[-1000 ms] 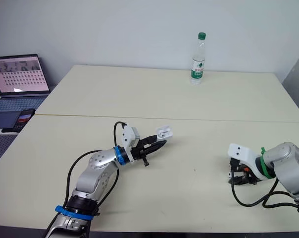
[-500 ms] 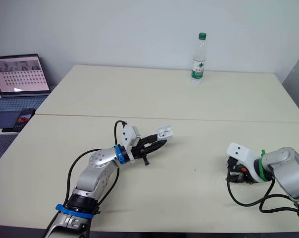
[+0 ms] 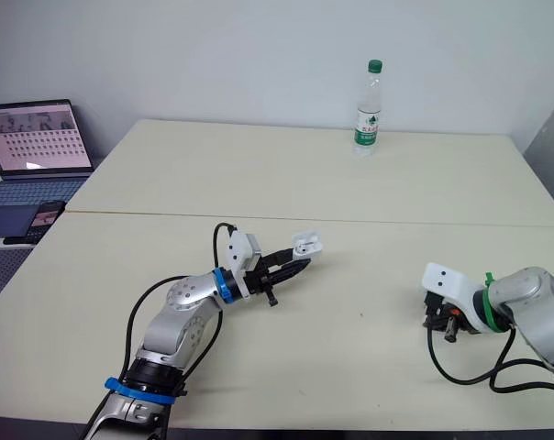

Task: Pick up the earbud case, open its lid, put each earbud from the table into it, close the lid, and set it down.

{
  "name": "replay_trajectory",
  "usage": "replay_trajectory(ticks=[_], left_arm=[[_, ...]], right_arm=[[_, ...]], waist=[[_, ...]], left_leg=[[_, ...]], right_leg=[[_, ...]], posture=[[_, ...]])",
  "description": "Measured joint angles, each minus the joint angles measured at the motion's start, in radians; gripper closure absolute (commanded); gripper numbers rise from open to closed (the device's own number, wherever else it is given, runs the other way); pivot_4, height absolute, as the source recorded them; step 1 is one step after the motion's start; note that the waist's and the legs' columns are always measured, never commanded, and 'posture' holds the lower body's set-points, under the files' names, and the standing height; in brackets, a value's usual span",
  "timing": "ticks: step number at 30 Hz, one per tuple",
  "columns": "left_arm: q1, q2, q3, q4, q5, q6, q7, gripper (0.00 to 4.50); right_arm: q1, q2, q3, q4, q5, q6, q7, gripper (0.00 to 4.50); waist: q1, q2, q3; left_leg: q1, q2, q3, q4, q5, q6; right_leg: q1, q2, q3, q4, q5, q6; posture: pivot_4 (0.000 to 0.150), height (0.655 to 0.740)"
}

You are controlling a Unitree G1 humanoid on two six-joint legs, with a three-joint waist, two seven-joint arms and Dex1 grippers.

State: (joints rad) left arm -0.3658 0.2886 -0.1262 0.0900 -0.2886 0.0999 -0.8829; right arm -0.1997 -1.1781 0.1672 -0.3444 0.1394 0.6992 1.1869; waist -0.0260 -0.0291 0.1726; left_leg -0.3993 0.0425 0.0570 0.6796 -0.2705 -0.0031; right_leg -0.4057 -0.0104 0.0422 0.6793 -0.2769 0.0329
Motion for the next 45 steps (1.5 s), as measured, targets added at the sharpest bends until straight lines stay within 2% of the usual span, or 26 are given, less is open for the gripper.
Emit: replay_trajectory(ticks=[3, 7, 12, 18, 23, 28, 33, 40, 45], left_arm=[[0.000, 0.000, -0.003, 0.000, 0.002, 0.000, 0.000, 3.73], [0.002, -0.001, -0.011, -0.001, 0.003, 0.000, 0.000, 3.73], [0.002, -0.002, -0.018, -0.001, 0.003, 0.000, 0.000, 3.73], [0.003, -0.002, -0.023, -0.002, 0.003, 0.000, 0.002, 3.73], [0.004, -0.002, -0.023, -0.003, 0.003, 0.000, 0.002, 3.73], [0.005, -0.005, -0.025, -0.008, 0.004, 0.000, 0.003, 3.73], [0.006, -0.009, -0.026, -0.013, 0.003, 0.002, 0.008, 3.73], [-0.012, -0.075, -0.024, -0.015, -0.005, 0.006, 0.033, 3.73], [-0.064, -0.150, -0.025, -0.015, -0.014, 0.018, 0.068, 3.73]], right_arm=[[0.052, -0.022, -0.014, 0.022, 0.000, -0.190, 0.055, 4.08], [0.101, -0.056, -0.045, 0.120, -0.018, -0.568, 0.140, 4.08], [0.108, -0.088, -0.050, 0.223, -0.070, -0.807, 0.181, 4.08], [0.135, -0.133, -0.044, 0.314, -0.164, -0.950, 0.199, 4.08], [0.122, -0.109, -0.038, 0.330, -0.180, -0.961, 0.182, 4.08], [0.105, -0.059, -0.077, 0.283, -0.086, -0.829, 0.167, 4.08], [0.169, -0.050, -0.169, 0.235, -0.022, -0.762, 0.148, 4.08], [0.195, 0.156, -0.293, 0.080, 0.177, -0.597, 0.005, 4.08], [0.058, 0.413, -0.317, 0.035, 0.270, -0.467, -0.258, 4.08]], waist=[[0.000, 0.000, 0.000], [0.000, 0.000, 0.000], [-0.001, 0.000, 0.000], [0.000, 0.000, 0.000], [-0.001, 0.000, 0.000], [0.001, 0.000, 0.000], [0.003, 0.000, 0.000], [0.003, 0.000, 0.000], [-0.002, 0.000, -0.001]], left_leg=[[0.000, 0.000, 0.000, 0.000, 0.000, 0.000], [0.001, 0.000, 0.001, 0.000, 0.000, 0.000], [0.001, 0.001, 0.002, 0.000, 0.000, 0.000], [0.002, 0.001, 0.002, 0.000, 0.000, 0.000], [0.003, 0.001, 0.002, 0.000, 0.000, 0.000], [0.002, 0.001, 0.002, 0.001, 0.000, 0.000], [0.002, 0.001, 0.002, 0.000, 0.000, 0.000], [0.002, 0.001, 0.000, 0.001, 0.000, 0.000], [0.002, 0.000, 0.002, 0.002, 0.001, -0.001]], right_leg=[[0.000, 0.000, 0.000, 0.000, 0.000, 0.000], [0.000, 0.000, 0.000, 0.000, 0.000, 0.000], [0.000, 0.001, 0.001, 0.001, 0.000, 0.000], [0.000, 0.001, 0.002, 0.001, 0.000, 0.000], [0.001, 0.001, 0.002, 0.001, 0.000, 0.000], [0.001, 0.001, 0.002, 0.001, 0.000, 0.000], [0.001, 0.000, 0.002, 0.001, 0.000, 0.000], [0.002, 0.001, 0.002, 0.001, 0.000, 0.000], [0.001, 0.001, 0.003, 0.001, 0.001, 0.002]], posture=[[0.150, 0.7362], [0.150, 0.7362], [0.150, 0.7362], [0.150, 0.7362], [0.150, 0.7362], [0.150, 0.7362], [0.150, 0.7362], [0.150, 0.7362], [0.150, 0.7362]])
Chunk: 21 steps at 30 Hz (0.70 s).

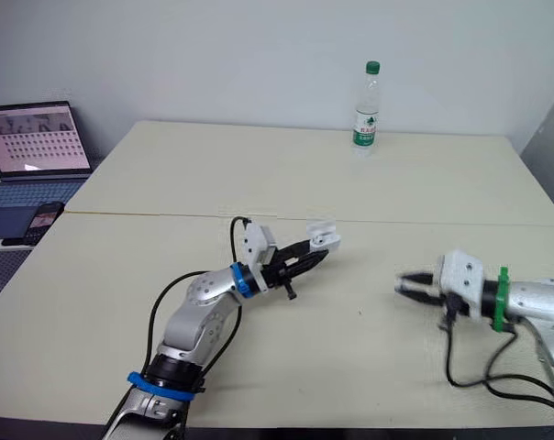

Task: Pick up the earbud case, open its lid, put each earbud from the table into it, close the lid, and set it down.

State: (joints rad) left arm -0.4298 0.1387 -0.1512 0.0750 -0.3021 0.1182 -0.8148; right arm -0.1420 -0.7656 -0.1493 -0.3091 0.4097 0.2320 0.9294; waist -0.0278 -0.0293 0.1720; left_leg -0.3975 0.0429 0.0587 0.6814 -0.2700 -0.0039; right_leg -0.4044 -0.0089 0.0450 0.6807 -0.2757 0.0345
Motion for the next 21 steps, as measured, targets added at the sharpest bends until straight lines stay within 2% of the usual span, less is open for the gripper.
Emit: replay_trajectory(ticks=[5, 7, 14, 21], left_arm=[[-0.016, -0.053, 0.001, 0.001, -0.015, 0.030, 0.021, 3.73], [-0.021, -0.071, -0.002, 0.001, -0.030, 0.038, 0.020, 3.73], [-0.048, -0.089, -0.002, 0.000, -0.042, 0.062, 0.019, 3.73], [-0.050, -0.104, -0.011, -0.023, -0.053, 0.084, 0.021, 3.73]], right_arm=[[-0.124, 0.267, -0.072, -0.091, 0.192, 0.144, -0.299, 4.08], [-0.156, 0.329, -0.076, -0.123, 0.255, 0.184, -0.390, 4.08], [-0.154, 0.424, -0.083, -0.153, 0.327, 0.206, -0.499, 4.08], [-0.101, 0.420, 0.009, -0.168, 0.244, 0.164, -0.471, 4.08]], waist=[[0.000, 0.000, 0.000], [0.001, 0.000, 0.000], [0.001, 0.000, 0.000], [0.001, 0.001, 0.000]], left_leg=[[-0.001, 0.002, -0.001, -0.001, 0.000, 0.000], [-0.002, 0.001, -0.002, -0.001, 0.000, 0.000], [-0.002, 0.000, -0.001, -0.001, 0.000, 0.000], [-0.002, 0.001, -0.002, -0.001, 0.000, 0.000]], right_leg=[[-0.001, 0.001, 0.000, 0.000, 0.000, 0.000], [-0.001, 0.001, 0.000, 0.000, 0.000, 0.000], [-0.001, 0.000, -0.001, -0.001, 0.000, 0.000], [-0.001, 0.002, -0.001, -0.001, 0.000, 0.000]], posture=[[0.150, 0.7362], [0.150, 0.7362], [0.150, 0.7362], [0.150, 0.7362]])
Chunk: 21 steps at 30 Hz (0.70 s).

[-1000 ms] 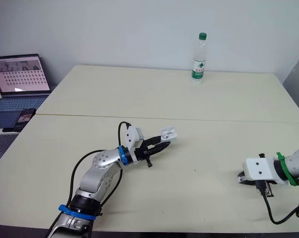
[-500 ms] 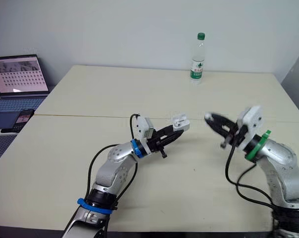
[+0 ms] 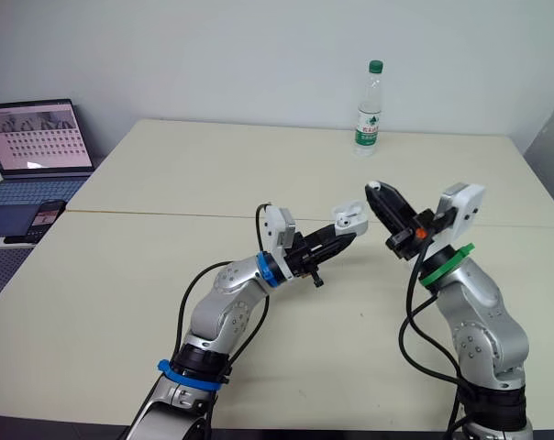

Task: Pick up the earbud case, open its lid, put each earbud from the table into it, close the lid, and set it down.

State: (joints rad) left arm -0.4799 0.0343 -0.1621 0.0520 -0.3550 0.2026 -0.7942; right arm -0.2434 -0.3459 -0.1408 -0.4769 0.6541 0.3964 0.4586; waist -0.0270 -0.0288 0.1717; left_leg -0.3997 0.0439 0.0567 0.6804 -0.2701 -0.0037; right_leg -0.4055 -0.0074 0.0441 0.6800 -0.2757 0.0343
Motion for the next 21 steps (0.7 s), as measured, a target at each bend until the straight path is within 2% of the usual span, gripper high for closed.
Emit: replay_trajectory(ticks=[12, 21], left_arm=[[0.002, 0.002, -0.001, -0.013, -0.001, 0.012, -0.001, 3.73], [0.008, 0.003, -0.008, -0.021, -0.001, 0.015, -0.002, 3.73]], right_arm=[[0.025, -0.027, 0.066, 0.000, -0.121, -0.066, 0.052, 4.08], [0.032, -0.051, 0.045, 0.048, -0.161, -0.108, 0.075, 4.08]], waist=[[0.000, 0.000, 0.000], [0.000, 0.000, 0.000]], left_leg=[[0.000, 0.000, 0.000, 0.000, 0.000, 0.000], [0.000, 0.000, 0.000, 0.000, 0.000, 0.000]], right_leg=[[0.000, 0.000, 0.000, 0.000, 0.000, 0.000], [0.000, 0.000, 0.000, 0.000, 0.000, 0.000]], posture=[[0.150, 0.7362], [0.150, 0.7362]])
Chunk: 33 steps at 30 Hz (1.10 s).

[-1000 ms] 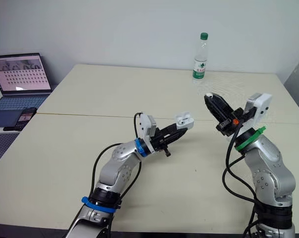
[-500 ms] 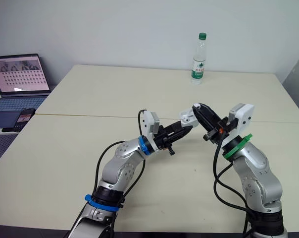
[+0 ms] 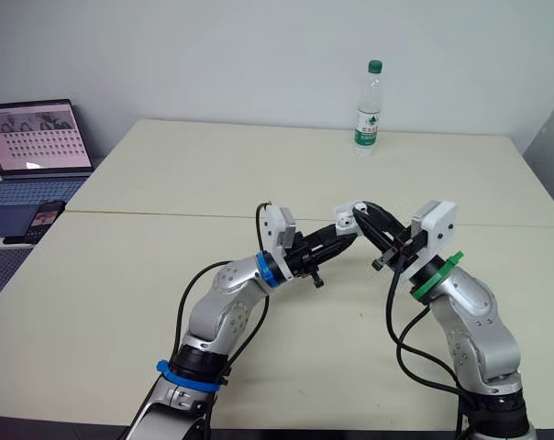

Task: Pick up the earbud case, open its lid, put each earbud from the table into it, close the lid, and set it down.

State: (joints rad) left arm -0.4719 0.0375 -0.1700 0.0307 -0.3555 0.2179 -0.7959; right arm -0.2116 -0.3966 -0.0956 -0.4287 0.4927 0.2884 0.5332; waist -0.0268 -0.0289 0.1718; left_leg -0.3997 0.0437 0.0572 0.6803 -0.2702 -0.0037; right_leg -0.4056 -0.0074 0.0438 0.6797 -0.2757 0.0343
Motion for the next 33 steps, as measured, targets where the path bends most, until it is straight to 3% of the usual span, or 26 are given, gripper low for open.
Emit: replay_trajectory(ticks=[18, 27, 33], left_arm=[[0.027, 0.012, -0.021, -0.018, 0.001, 0.042, -0.002, 3.73], [0.029, 0.024, -0.016, -0.019, 0.002, 0.039, -0.001, 3.73], [0.028, 0.041, -0.019, -0.015, 0.002, 0.025, -0.024, 3.73]], right_arm=[[0.035, -0.101, 0.040, 0.054, -0.139, -0.151, 0.121, 4.08], [0.043, -0.104, 0.038, 0.061, -0.111, -0.113, 0.136, 0.84], [0.035, -0.102, -0.033, 0.046, 0.037, 0.008, 0.113, 0.84]], waist=[[0.000, 0.000, 0.000], [0.000, 0.000, 0.000], [0.000, 0.000, 0.000]], left_leg=[[0.000, 0.000, 0.000, 0.000, 0.000, 0.000], [0.000, 0.000, 0.000, 0.000, 0.000, 0.000], [0.000, 0.000, 0.000, 0.000, 0.000, 0.000]], right_leg=[[0.000, 0.000, 0.000, 0.000, 0.000, 0.000], [0.000, 0.000, 0.000, 0.000, 0.000, 0.000], [0.000, 0.000, 0.000, 0.000, 0.000, 0.000]], posture=[[0.150, 0.7362], [0.150, 0.7362], [0.150, 0.7362]])
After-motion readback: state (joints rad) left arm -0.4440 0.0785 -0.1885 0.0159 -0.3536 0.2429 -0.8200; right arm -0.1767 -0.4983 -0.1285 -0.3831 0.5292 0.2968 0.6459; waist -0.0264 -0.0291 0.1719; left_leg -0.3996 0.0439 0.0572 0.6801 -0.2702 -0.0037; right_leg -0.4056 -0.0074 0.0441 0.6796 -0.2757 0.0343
